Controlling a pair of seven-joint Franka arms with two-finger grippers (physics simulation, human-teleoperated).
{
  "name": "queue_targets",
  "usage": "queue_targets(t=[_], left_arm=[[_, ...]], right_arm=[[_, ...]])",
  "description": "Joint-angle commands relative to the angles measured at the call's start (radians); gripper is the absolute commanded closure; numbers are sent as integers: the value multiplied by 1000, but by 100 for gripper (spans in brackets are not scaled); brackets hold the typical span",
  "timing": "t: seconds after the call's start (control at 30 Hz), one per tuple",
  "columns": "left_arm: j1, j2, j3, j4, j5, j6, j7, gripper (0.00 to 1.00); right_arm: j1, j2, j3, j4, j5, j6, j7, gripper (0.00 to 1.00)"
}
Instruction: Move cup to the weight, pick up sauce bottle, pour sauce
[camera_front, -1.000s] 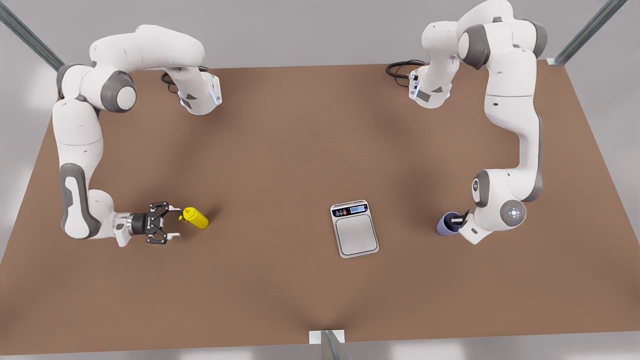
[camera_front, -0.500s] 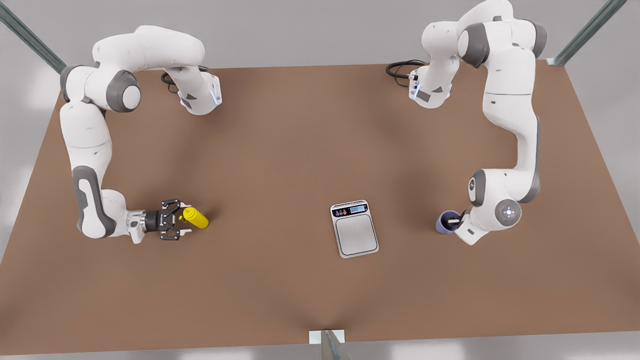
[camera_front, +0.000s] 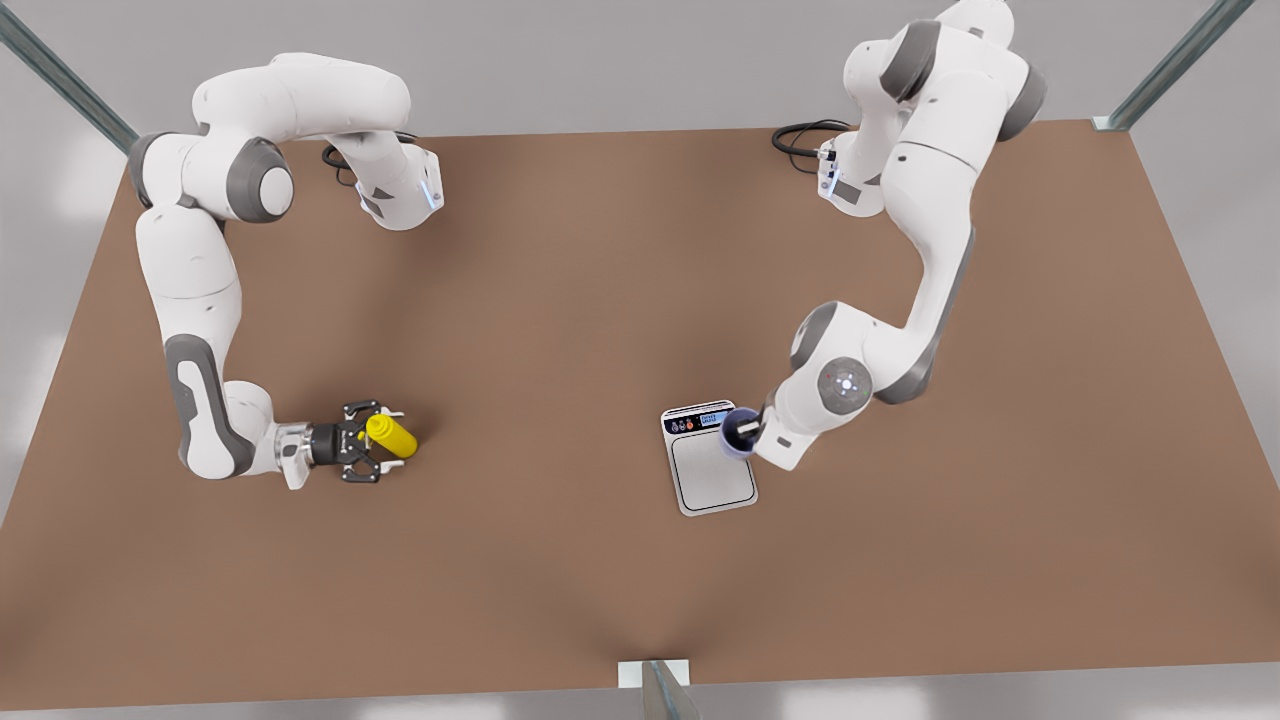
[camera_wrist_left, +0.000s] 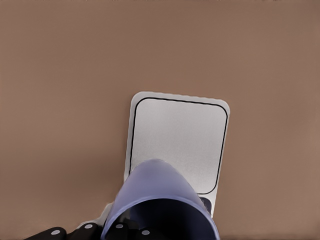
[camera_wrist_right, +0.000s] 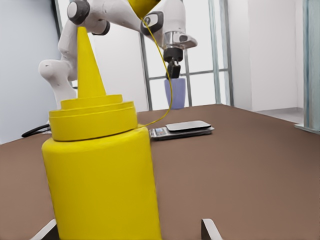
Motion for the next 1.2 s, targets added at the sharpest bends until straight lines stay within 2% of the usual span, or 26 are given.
queue_targets(t=[0.0, 0.1, 0.13, 0.2, 0.23, 0.3, 0.33, 0.47, 0.5, 0.53, 0.57, 0.77, 0.87, 0.93, 1.03, 1.13, 1.17], left_arm=[[0, 7, 0, 7, -79, 6, 3, 79], [0, 39, -2, 10, -78, 61, 6, 79], [0, 45, -3, 10, -78, 77, 6, 79], [0, 62, -6, 10, -78, 106, 6, 79], [0, 65, -14, 11, -78, 108, 4, 79], [-8, 82, -18, 31, -78, 115, 4, 79], [-8, 89, -20, 31, -78, 126, 7, 79], [-6, 93, -18, 31, -75, 128, 14, 77], [-6, 93, -18, 31, -74, 128, 17, 59], [-6, 99, -18, 31, -68, 128, 20, 19], [-8, 99, -18, 31, -67, 128, 18, 0], [-6, 99, -18, 31, -68, 128, 15, 0], [-6, 99, -18, 31, -68, 128, 18, 0], [-3, 94, -18, 31, -67, 124, 17, 0], [-3, 60, -17, 31, -73, 114, 14, 0], [0, -45, -5, 31, -82, -4, -9, 0], [6, -108, 38, 33, -133, -79, -12, 0]], right_arm=[[0, 0, 2, 0, 0, 0, 0, 0], [14, -2, 0, 0, 12, 0, 0, 0], [17, -2, 0, -2, 14, 2, 3, 4], [17, -2, 0, -14, 32, 21, 5, 27], [17, -2, 0, -14, 34, 21, 5, 33], [18, -2, 0, -14, 29, 25, 3, 51], [18, -2, 0, -14, 26, 29, -2, 55], [23, -6, 0, -11, 26, 29, -2, 59], [23, -6, 0, -10, 28, 31, 2, 59], [28, -8, 0, -6, 26, 29, 2, 59], [28, -9, 0, -6, 26, 29, 3, 59], [64, -86, 0, 63, 25, 3, 159, 60], [136, -155, -3, 104, 6, 70, 299, 60], [235, -180, -6, 184, -49, 124, 416, 60], [396, -226, -15, 228, -138, 301, 615, 60], [525, -230, -25, 294, -235, 400, 802, 60], [569, -230, -46, 303, -238, 419, 859, 60]])
